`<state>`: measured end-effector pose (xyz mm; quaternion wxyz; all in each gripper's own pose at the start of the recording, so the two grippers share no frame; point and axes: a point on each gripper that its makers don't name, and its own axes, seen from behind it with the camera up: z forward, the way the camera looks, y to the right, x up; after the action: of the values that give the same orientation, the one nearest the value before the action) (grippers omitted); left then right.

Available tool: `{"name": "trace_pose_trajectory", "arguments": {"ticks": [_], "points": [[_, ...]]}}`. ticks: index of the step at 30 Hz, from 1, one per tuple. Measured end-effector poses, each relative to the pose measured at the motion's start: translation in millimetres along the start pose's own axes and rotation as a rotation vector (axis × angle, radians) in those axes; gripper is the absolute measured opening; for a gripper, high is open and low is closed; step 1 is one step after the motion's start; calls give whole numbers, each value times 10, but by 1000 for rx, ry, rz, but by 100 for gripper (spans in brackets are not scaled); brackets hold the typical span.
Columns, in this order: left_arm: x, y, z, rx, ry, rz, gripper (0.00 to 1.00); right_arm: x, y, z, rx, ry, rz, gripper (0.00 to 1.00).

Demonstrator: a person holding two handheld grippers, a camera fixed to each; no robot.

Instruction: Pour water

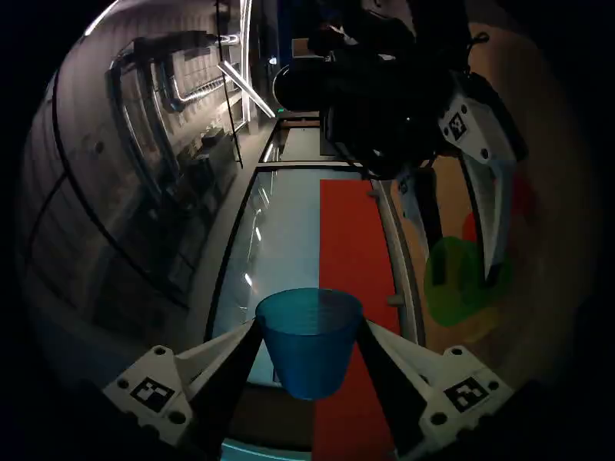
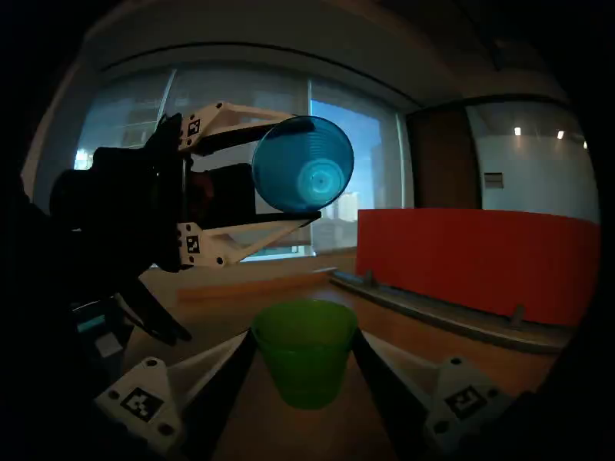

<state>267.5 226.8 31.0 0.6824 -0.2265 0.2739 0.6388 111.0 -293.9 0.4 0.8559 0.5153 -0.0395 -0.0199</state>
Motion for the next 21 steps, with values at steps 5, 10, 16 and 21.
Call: {"name": "trace_pose_trajectory", "arguments": {"ticks": [5, 10, 16, 21], "points": [[-65, 25, -6, 10, -3, -134, 85, -11, 10, -10, -4, 0, -3, 91], [-172, 31, -8, 29, -16, -247, 85, 4, 11, -16, -7, 4, -2, 91], [-272, 69, -9, 41, -29, -358, 85, 27, 1, -24, -7, 5, -5, 92], [-359, 109, -43, 49, -37, -486, 85, 39, -1, -35, -9, 5, -6, 91]]}}
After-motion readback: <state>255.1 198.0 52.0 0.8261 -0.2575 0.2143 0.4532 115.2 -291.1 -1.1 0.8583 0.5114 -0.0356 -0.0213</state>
